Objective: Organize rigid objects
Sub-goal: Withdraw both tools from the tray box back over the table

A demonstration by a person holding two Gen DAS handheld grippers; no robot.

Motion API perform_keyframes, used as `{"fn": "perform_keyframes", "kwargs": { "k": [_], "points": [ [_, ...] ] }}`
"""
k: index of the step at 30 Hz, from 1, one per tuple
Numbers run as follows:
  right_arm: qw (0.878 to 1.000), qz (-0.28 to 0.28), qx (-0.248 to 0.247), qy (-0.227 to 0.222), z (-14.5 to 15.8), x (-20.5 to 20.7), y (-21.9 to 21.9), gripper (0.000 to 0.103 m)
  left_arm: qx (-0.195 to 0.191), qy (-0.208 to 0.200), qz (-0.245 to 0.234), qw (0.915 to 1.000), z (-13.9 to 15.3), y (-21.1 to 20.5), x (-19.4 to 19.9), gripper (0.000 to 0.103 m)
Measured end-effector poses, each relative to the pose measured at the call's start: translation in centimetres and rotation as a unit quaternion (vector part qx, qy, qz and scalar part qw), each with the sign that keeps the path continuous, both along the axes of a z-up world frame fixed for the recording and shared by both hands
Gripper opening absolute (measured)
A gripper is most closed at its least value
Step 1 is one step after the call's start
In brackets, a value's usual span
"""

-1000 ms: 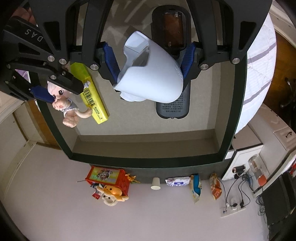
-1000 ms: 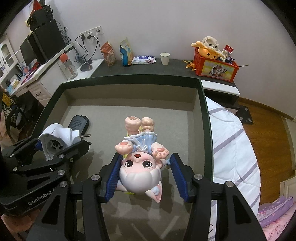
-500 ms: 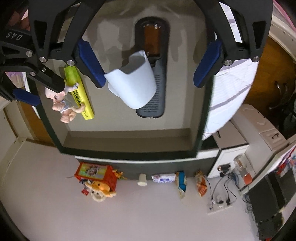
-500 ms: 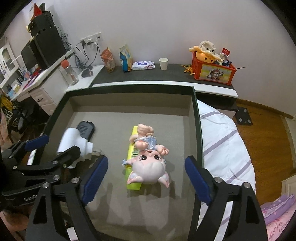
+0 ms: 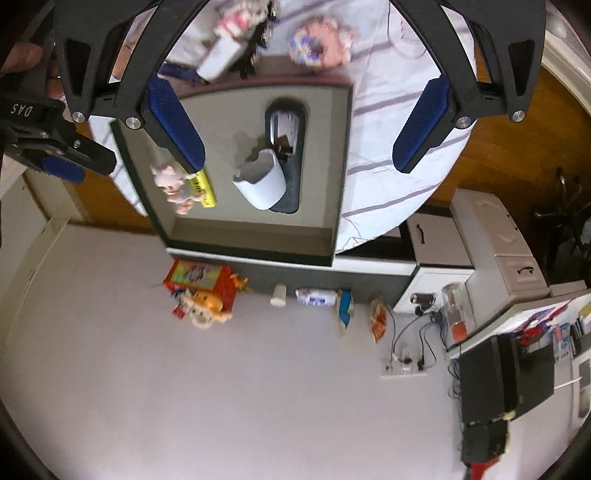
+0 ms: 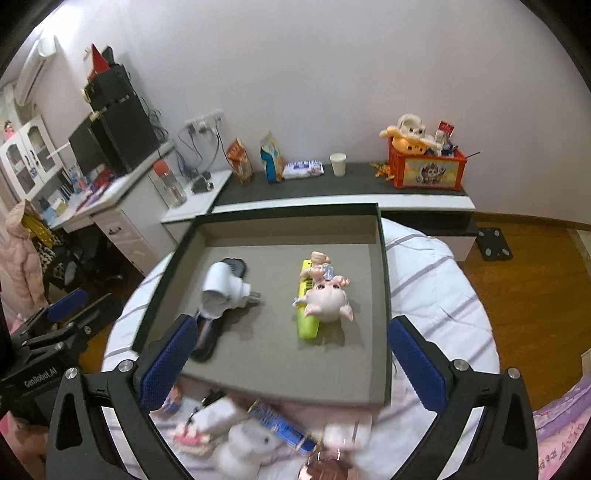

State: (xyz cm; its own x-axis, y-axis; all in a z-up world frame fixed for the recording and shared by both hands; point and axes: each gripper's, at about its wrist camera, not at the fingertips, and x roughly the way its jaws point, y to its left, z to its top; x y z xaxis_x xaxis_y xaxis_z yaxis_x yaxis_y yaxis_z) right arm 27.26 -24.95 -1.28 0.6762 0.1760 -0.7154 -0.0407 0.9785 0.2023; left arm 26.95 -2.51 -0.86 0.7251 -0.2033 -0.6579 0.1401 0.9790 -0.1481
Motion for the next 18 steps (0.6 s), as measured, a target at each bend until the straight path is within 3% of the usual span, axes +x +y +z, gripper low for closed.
{"fn": "perform_keyframes", "kwargs": {
  "k": [7,14,18],
  "points": [
    [0.999,0.001,-0.007,-0.033,1.3,-6.7,0.9,0.103,0.002,-0.034,0.022,0.9992,0.8,2.7,-6.4,0.103],
    [0.999,-0.012,-0.018,-0.046,0.1,-12.6,1.8,0.103,-0.014,-0.008,0.025,0.9995,-1.5,3.9,-11.0,0.103],
    [0.999,-0.027,-0.004,-0.030,-2.1,-15.0,1.5,0.103,-0.027,0.006,0.023,0.9994,-3.3,4.1,-13.0,0.103]
  ]
}}
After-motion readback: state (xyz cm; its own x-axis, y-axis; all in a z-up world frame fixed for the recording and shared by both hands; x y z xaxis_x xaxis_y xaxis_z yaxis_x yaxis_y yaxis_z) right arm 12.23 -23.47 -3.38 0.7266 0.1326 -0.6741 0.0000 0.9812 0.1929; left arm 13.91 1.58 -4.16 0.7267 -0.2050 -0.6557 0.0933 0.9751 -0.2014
